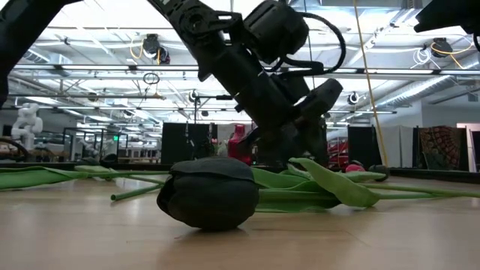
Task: Sort flowers into vase by color
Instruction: Put the top dark red flower into the transparent vase
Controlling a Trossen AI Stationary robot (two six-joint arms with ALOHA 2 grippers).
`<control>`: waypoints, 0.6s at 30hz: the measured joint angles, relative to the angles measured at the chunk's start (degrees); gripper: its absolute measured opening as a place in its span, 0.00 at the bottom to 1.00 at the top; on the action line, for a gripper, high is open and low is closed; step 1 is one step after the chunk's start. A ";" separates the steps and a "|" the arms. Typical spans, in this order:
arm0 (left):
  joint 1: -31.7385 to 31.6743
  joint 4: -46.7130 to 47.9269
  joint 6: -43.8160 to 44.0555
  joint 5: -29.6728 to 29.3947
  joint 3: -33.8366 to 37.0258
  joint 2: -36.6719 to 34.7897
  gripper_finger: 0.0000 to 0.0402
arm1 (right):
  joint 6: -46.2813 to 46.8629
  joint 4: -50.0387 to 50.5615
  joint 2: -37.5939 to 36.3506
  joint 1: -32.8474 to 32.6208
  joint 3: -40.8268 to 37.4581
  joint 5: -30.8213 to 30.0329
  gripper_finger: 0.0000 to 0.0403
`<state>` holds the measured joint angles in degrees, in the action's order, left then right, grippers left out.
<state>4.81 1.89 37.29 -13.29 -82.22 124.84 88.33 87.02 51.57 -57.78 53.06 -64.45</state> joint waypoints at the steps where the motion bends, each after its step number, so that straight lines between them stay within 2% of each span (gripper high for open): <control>1: 0.24 0.85 0.47 0.18 -0.14 0.00 0.42 | -0.02 0.00 -0.02 0.00 0.00 0.00 0.36; 6: 0.38 2.17 1.45 0.38 -0.21 0.09 0.42 | 0.00 -0.10 -0.02 0.00 0.00 0.00 0.36; 10: 0.38 2.62 2.91 3.41 -0.23 0.14 0.42 | 0.00 -0.20 -0.02 -0.01 0.00 0.00 0.36; 18: 0.42 2.47 2.92 4.96 -0.47 2.00 0.42 | 0.04 -0.38 0.02 0.00 -0.02 -0.01 0.36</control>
<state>5.23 4.37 40.21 -8.32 -82.70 126.84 88.38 86.64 51.59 -57.78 53.04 -64.45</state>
